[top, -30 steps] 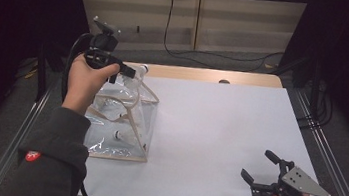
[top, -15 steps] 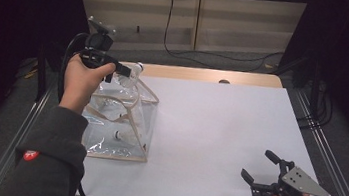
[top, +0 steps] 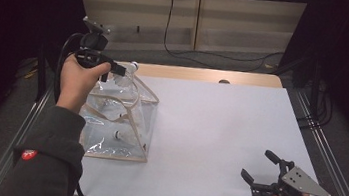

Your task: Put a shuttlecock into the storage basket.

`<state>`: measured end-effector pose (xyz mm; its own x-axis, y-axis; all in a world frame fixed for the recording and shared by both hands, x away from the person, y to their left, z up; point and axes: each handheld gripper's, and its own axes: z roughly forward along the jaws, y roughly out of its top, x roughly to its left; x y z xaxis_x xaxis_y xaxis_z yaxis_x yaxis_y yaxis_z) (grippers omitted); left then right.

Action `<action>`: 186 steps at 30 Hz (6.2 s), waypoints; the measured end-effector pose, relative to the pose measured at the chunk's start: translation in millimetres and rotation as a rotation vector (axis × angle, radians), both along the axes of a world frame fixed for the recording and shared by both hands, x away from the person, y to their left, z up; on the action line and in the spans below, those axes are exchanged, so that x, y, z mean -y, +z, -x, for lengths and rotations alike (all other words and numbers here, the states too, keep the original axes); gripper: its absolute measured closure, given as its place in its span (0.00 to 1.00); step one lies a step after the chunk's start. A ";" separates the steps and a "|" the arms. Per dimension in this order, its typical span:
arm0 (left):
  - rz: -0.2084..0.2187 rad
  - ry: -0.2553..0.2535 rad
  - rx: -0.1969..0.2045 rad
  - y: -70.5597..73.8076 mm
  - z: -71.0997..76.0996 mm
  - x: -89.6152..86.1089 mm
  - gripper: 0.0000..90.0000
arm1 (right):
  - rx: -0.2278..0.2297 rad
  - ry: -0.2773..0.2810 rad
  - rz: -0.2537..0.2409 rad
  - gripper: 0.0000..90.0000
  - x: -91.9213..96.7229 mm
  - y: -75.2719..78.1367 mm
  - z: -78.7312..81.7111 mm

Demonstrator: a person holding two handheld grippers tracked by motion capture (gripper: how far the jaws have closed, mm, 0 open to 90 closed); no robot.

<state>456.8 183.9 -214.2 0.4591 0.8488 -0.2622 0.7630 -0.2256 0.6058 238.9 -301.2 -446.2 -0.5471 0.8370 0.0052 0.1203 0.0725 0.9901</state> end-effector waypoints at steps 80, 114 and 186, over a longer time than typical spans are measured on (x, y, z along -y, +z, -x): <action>-0.035 0.138 -0.006 -33.1 -10.7 -28.3 0.98 | -0.002 0.008 0.000 0.01 -0.4 -0.1 0.2; -0.061 0.181 -0.006 -50.7 -18.4 -42.6 0.88 | -0.002 0.008 0.003 0.01 0.6 -0.5 0.5; 0.118 -0.277 -0.001 -32.0 53.6 -21.5 0.13 | 0.001 0.021 0.013 0.01 -4.6 0.2 0.7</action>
